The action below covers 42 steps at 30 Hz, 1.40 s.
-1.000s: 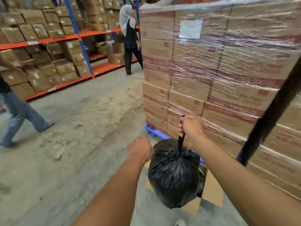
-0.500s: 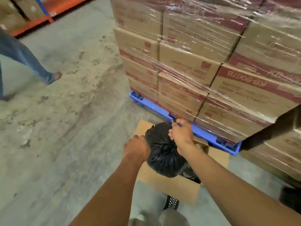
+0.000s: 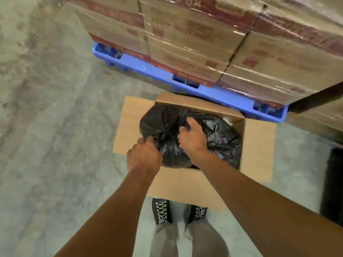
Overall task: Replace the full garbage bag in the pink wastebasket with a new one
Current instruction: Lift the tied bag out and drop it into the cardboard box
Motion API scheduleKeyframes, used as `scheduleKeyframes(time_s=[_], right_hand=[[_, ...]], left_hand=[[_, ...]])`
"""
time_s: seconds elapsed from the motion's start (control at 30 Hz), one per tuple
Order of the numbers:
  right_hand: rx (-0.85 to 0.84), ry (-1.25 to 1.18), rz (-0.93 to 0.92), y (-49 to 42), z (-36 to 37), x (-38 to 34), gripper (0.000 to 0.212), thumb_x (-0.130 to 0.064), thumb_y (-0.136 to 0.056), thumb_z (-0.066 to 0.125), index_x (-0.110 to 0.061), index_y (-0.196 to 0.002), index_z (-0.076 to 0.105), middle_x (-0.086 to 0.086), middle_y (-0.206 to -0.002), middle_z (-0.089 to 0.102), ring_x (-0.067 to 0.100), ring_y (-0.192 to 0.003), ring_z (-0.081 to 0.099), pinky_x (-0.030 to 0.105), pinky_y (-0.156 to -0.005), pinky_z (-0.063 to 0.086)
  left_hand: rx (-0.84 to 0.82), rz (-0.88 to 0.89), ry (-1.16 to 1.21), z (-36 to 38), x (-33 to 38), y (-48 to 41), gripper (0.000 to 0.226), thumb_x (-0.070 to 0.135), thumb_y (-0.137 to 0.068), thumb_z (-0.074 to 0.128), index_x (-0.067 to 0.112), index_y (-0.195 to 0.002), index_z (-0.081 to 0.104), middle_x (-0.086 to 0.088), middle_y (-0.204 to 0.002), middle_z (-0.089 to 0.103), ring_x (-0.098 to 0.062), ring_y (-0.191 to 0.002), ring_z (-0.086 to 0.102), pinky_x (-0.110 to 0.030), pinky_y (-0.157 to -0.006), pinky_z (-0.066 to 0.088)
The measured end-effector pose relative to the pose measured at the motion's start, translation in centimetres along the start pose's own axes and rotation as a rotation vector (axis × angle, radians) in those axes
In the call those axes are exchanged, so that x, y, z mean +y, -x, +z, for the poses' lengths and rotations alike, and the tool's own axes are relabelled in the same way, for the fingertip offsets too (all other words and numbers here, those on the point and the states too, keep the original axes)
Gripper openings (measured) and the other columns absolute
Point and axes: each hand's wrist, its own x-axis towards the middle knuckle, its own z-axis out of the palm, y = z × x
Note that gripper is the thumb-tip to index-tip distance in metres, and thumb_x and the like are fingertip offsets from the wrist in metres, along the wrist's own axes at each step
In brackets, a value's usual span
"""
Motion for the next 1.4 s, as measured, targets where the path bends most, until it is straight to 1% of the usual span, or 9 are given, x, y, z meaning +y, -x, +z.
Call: scheduleKeyframes(time_s=[0.13, 0.3, 0.4, 0.47, 0.57, 0.83, 1.13, 1.23, 1.4], right_hand=[[-0.114, 0.302, 0.045, -2.1, 1.3, 2.2, 0.032, -0.027, -0.099, 0.046, -0.005, -0.117, 0.060, 0.019, -0.116, 0.066, 0.037, -0.111, 0.059, 0.039, -0.090, 0.048], [-0.271, 0.455, 0.068, -4.1, 2.6, 3.3, 0.047, -0.023, -0.098, 0.046, -0.010, -0.143, 0.044, 0.015, -0.136, 0.055, 0.033, -0.125, 0.051, 0.040, -0.105, 0.043], [-0.343, 0.455, 0.095, -4.3, 2.3, 2.9, 0.050, -0.018, -0.096, 0.046, -0.013, -0.146, 0.040, 0.013, -0.131, 0.056, 0.029, -0.110, 0.057, 0.036, -0.087, 0.049], [-0.349, 0.417, 0.108, -3.6, 1.5, 2.0, 0.032, -0.016, -0.095, 0.048, -0.008, -0.126, 0.053, 0.014, -0.106, 0.060, 0.026, -0.085, 0.056, 0.033, -0.068, 0.044], [-0.241, 0.438, 0.068, -1.1, -0.9, 0.3, 0.013, -0.015, -0.094, 0.051, -0.003, -0.095, 0.055, 0.011, -0.082, 0.057, 0.025, -0.074, 0.053, 0.031, -0.061, 0.041], [-0.039, 0.645, -0.193, 10.6, -9.6, -9.1, 0.036, -0.027, -0.097, 0.050, -0.010, -0.128, 0.054, 0.012, -0.131, 0.057, 0.030, -0.123, 0.053, 0.038, -0.100, 0.044], [0.117, 0.820, -0.459, 28.8, -21.0, -23.4, 0.031, -0.009, -0.094, 0.046, -0.003, -0.117, 0.066, 0.019, -0.122, 0.065, 0.035, -0.114, 0.060, 0.039, -0.089, 0.049], [0.253, 0.714, -0.557, 34.6, -23.6, -25.8, 0.029, -0.006, -0.085, 0.050, -0.003, -0.109, 0.067, 0.020, -0.115, 0.068, 0.035, -0.108, 0.063, 0.037, -0.086, 0.050], [0.468, 0.545, -0.639, 44.3, -25.9, -26.0, 0.027, -0.018, -0.097, 0.045, -0.005, -0.112, 0.064, 0.013, -0.117, 0.064, 0.029, -0.104, 0.061, 0.040, -0.091, 0.051]], left_hand=[[0.003, 0.012, 0.030, 3.0, -1.9, -2.1, 0.040, 0.021, -0.093, 0.046, 0.013, -0.132, 0.049, -0.017, -0.120, 0.055, -0.038, -0.107, 0.057, -0.046, -0.093, 0.047], [0.013, 0.045, 0.018, 4.4, -3.2, -3.0, 0.043, 0.015, -0.090, 0.046, 0.013, -0.133, 0.049, -0.017, -0.118, 0.056, -0.039, -0.106, 0.058, -0.046, -0.091, 0.047], [0.025, 0.054, -0.003, 4.2, -3.4, -2.9, 0.047, 0.011, -0.088, 0.043, 0.016, -0.134, 0.049, -0.016, -0.115, 0.057, -0.038, -0.105, 0.058, -0.045, -0.089, 0.045], [0.033, 0.058, -0.015, 3.2, -3.3, -2.4, 0.049, 0.009, -0.087, 0.042, 0.015, -0.135, 0.048, -0.015, -0.114, 0.057, -0.038, -0.105, 0.058, -0.045, -0.089, 0.045], [0.054, 0.082, -0.066, 0.4, -2.4, -1.1, 0.049, 0.009, -0.088, 0.041, 0.013, -0.136, 0.045, -0.015, -0.116, 0.057, -0.036, -0.105, 0.058, -0.044, -0.089, 0.047], [0.203, 0.119, -0.166, -14.2, 3.1, 7.5, 0.037, 0.023, -0.095, 0.036, 0.014, -0.129, 0.048, -0.008, -0.123, 0.057, -0.028, -0.109, 0.058, -0.039, -0.094, 0.044], [0.411, 0.177, -0.245, -32.0, 8.8, 22.9, 0.037, 0.016, -0.092, 0.038, 0.014, -0.126, 0.052, -0.009, -0.127, 0.059, -0.029, -0.118, 0.055, -0.039, -0.097, 0.042], [0.510, 0.218, -0.205, -36.5, 9.4, 28.6, 0.037, 0.014, -0.091, 0.039, 0.013, -0.122, 0.058, -0.011, -0.126, 0.062, -0.031, -0.119, 0.056, -0.040, -0.101, 0.041], [0.693, 0.394, -0.224, -40.4, 8.8, 37.3, 0.034, 0.015, -0.090, 0.038, 0.008, -0.117, 0.058, -0.014, -0.120, 0.063, -0.033, -0.110, 0.059, -0.041, -0.094, 0.044]])
